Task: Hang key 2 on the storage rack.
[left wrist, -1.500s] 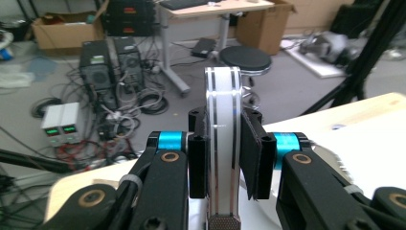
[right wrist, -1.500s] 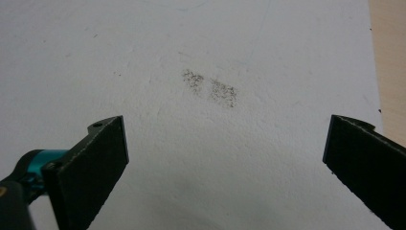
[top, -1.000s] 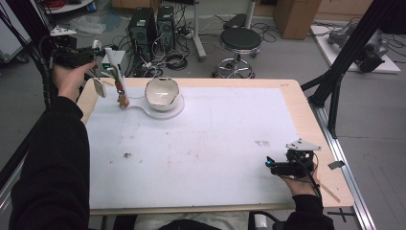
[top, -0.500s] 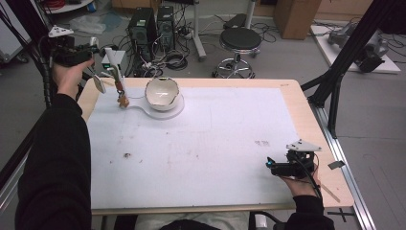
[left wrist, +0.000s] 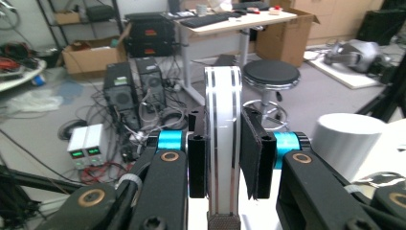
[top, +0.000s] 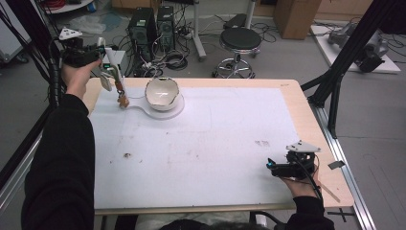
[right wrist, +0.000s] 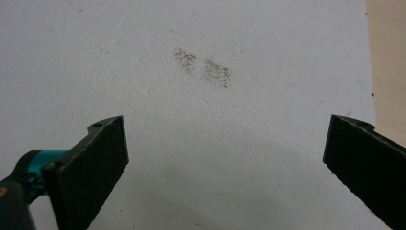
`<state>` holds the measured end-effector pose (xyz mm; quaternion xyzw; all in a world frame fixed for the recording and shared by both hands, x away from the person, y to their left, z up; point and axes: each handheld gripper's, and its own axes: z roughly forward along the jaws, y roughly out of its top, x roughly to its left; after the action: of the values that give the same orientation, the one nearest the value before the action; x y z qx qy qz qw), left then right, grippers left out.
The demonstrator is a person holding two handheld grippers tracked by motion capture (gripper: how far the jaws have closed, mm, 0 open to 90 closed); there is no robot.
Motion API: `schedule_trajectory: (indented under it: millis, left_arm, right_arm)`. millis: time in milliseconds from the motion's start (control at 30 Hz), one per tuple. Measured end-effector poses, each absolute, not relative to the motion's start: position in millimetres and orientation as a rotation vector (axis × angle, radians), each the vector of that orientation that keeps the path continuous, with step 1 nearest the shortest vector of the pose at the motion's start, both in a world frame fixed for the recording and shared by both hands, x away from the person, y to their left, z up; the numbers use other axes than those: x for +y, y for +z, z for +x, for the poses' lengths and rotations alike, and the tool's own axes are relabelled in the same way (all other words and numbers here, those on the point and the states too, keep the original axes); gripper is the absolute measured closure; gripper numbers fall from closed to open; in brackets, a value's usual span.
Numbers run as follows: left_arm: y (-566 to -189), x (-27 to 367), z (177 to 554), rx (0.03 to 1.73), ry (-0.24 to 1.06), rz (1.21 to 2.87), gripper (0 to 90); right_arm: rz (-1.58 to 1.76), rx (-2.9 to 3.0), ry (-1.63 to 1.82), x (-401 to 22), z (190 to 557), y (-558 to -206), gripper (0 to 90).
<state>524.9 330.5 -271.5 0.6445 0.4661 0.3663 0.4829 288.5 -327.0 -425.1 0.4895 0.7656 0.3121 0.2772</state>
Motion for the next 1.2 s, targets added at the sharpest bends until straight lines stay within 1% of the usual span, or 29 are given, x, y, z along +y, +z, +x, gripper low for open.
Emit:
schedule_trajectory:
  millis: [133,433,667,900,1033,1100,1200]
  left_arm:
    - [-269,326,522,1.126,0.905,1.592,74.5]
    - [-266,327,514,1.163,0.863,1.545,74.7]
    - [-283,331,514,1.222,0.797,1.480,74.6]
    - [-295,330,509,1.218,0.747,1.482,74.5]
    - [-296,329,507,1.213,0.681,1.455,73.4]
    - [-295,332,505,1.240,0.669,1.439,67.4]
    - [-295,338,504,1.270,0.634,1.415,55.2]
  right_arm:
    - [1.318,2.052,0.836,-328,289,-425,0.7]
    - [1.310,2.057,0.837,-327,290,-425,0.7]
    - [1.301,2.064,0.829,-326,292,-425,0.7]
    - [1.302,2.068,0.827,-326,292,-426,0.7]
    - [1.294,2.066,0.828,-326,292,-425,0.7]
    - [1.298,2.066,0.831,-325,293,-425,0.7]
    - [1.290,2.070,0.827,-325,293,-425,0.7]
